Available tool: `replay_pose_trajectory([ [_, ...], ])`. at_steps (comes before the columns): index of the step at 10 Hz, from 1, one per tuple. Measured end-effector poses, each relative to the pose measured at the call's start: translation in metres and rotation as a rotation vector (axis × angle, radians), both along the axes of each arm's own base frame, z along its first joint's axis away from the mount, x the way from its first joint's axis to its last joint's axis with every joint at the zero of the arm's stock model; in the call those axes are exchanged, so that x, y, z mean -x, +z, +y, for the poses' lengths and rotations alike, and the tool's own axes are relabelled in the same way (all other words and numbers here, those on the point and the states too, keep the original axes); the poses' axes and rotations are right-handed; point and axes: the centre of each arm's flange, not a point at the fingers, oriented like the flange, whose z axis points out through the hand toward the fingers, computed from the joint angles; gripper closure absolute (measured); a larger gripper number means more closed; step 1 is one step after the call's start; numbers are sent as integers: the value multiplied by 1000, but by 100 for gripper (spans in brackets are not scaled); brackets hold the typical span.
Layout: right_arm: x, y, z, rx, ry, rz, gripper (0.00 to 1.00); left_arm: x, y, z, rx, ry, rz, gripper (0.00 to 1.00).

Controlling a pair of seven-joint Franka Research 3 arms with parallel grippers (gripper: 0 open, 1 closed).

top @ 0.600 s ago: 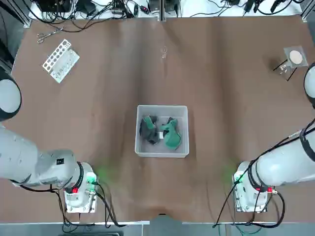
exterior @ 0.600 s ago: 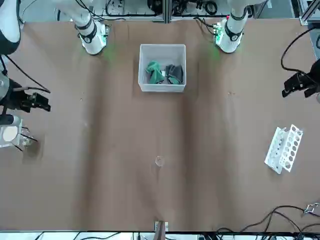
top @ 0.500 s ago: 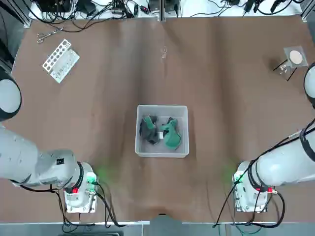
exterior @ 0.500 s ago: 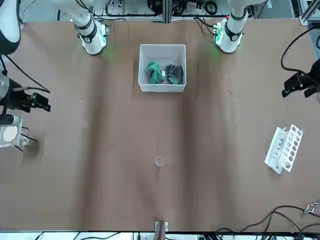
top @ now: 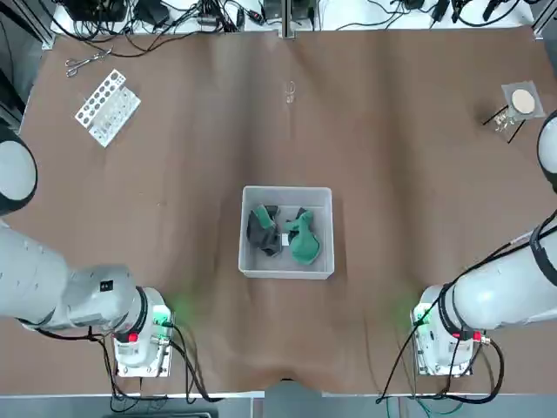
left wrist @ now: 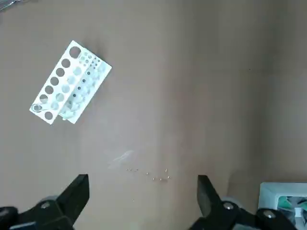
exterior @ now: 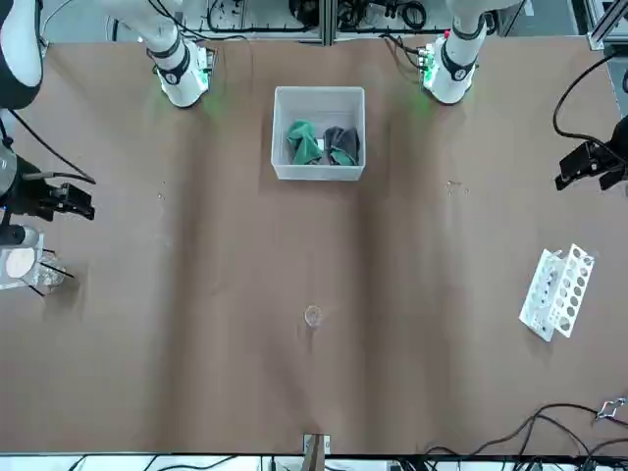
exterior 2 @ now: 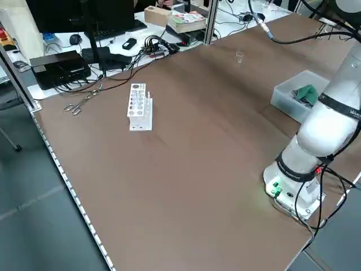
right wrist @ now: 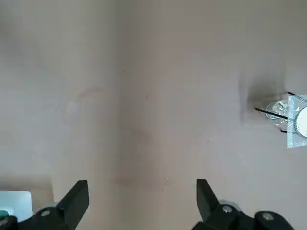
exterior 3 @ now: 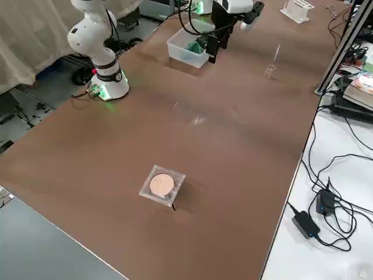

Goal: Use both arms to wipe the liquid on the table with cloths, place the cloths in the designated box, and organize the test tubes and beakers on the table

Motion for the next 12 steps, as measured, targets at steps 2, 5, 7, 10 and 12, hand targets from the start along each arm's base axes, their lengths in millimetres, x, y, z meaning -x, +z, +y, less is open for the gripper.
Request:
replay_pose_trajectory([
  [2, -1, -7, -1, 1, -5, 1, 1, 1, -10, -19, 4, -32, 24, 1],
  [5, -3, -45, -20, 7, -38, 11, 1, 30, -38, -108, 31, -145, 100, 0],
  [7, -4, -73, -33, 10, -60, 40, 1, 68, -65, -189, 21, -242, 164, 0],
  [10, -11, -96, -32, 14, -58, 64, 1, 142, -140, -336, -32, -283, 138, 0],
  [12, -12, -100, -32, 14, -57, 69, 1, 207, -199, -404, -42, -303, 119, 0],
])
